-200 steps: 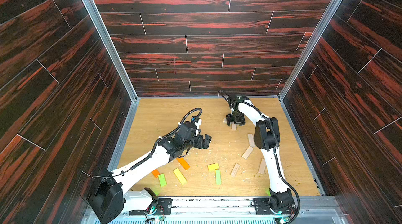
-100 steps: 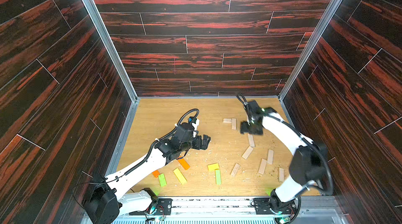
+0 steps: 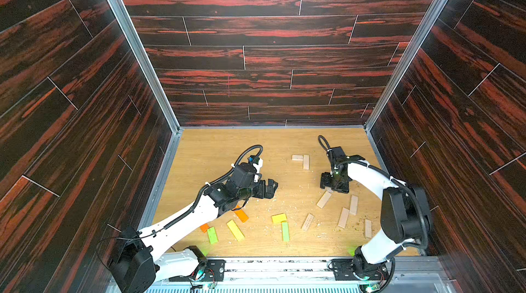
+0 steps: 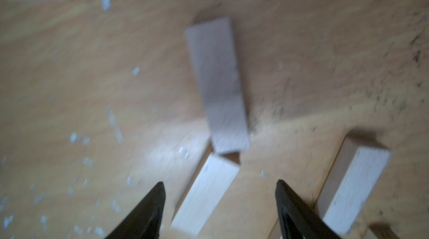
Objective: Assemble a giraffe with building blocks
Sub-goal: Pick up the building block from the center of the board.
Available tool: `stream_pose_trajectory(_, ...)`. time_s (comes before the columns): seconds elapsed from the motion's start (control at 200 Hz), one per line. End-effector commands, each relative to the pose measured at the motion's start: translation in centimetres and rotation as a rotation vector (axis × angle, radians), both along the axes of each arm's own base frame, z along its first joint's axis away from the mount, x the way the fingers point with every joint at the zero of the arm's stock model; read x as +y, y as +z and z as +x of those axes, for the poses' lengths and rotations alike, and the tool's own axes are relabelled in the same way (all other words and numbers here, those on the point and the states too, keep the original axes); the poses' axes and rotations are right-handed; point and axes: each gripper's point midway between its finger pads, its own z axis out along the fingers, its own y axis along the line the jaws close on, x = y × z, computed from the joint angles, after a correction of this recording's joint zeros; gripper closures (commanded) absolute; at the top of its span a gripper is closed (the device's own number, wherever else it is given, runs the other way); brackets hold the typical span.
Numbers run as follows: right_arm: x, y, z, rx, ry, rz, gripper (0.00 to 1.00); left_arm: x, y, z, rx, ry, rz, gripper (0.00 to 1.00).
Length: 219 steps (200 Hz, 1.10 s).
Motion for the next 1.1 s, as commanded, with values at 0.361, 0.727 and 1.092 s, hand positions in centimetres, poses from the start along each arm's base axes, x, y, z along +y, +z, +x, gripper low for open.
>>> stream_pose_trajectory(0.361, -0.3, -3.0, 2.6, 0.043, -0.004, 0.012, 0.30, -0.8, -0.3, 0.2, 0.018, -0.015, 0.002, 0.00)
stream_pose_trajectory(0.727, -0.6, -3.8, 3.2, 0.055, -0.011, -0.014, 0.59, -0.4, -0.1, 0.2, 0.007, -0.013, 0.011, 0.00)
stream_pose_trajectory(1.092, 2.9, 3.2, 3.3, -0.044, 0.054, -0.062, 0.79, -0.5, 0.2, 0.2, -0.002, -0.013, -0.002, 0.00)
